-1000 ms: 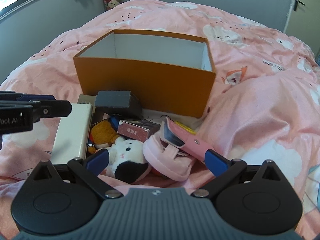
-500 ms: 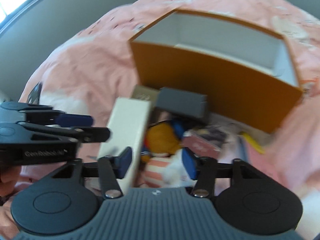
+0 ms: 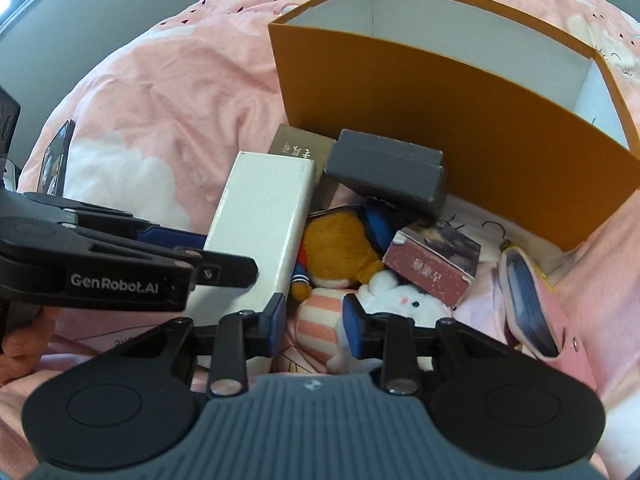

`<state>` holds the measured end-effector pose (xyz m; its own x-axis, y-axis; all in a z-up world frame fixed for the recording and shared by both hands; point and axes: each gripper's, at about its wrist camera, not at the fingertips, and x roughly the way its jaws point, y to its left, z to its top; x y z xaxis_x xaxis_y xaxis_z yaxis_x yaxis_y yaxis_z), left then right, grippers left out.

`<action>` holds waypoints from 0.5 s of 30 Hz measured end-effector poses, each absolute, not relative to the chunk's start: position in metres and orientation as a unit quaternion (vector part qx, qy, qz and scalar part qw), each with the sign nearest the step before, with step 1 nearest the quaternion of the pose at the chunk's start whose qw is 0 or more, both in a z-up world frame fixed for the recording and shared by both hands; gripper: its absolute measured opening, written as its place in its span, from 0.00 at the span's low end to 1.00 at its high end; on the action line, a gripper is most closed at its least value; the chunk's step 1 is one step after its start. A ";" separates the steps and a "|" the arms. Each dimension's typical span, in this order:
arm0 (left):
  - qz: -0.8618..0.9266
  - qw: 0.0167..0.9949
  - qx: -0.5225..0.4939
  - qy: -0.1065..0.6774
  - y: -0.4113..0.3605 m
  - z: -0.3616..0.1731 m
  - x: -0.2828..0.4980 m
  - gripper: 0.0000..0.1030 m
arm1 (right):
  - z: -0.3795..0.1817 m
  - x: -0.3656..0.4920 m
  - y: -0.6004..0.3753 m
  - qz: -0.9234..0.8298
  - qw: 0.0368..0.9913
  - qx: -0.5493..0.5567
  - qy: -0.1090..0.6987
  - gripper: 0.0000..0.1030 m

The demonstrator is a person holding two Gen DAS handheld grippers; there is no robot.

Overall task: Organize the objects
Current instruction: 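Close the left gripper on the white glasses case and lift it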

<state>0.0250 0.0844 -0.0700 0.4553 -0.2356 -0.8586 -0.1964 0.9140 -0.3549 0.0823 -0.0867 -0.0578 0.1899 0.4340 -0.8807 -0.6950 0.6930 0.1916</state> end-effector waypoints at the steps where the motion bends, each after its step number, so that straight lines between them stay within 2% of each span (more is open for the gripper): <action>1: -0.016 0.831 -0.207 0.516 0.084 -0.067 0.024 0.39 | -0.057 0.081 -0.087 0.370 0.763 -0.127 0.515 0.32; 6: -0.079 0.844 -0.218 0.483 0.074 -0.053 0.021 0.38 | -0.047 0.073 -0.091 0.374 0.772 -0.130 0.498 0.33; 8: -0.103 0.838 -0.229 0.484 0.068 -0.054 0.023 0.33 | -0.044 0.072 -0.096 0.367 0.776 -0.124 0.497 0.33; 15: -0.137 0.833 -0.259 0.469 0.062 -0.058 0.034 0.33 | -0.042 0.071 -0.115 0.320 0.797 -0.109 0.501 0.33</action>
<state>0.0342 0.0615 -0.0585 0.5223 -0.4718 -0.7103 -0.0149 0.8279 -0.5607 0.0711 -0.1147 -0.0418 0.2936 0.4017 -0.8674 -0.6194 0.7711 0.1474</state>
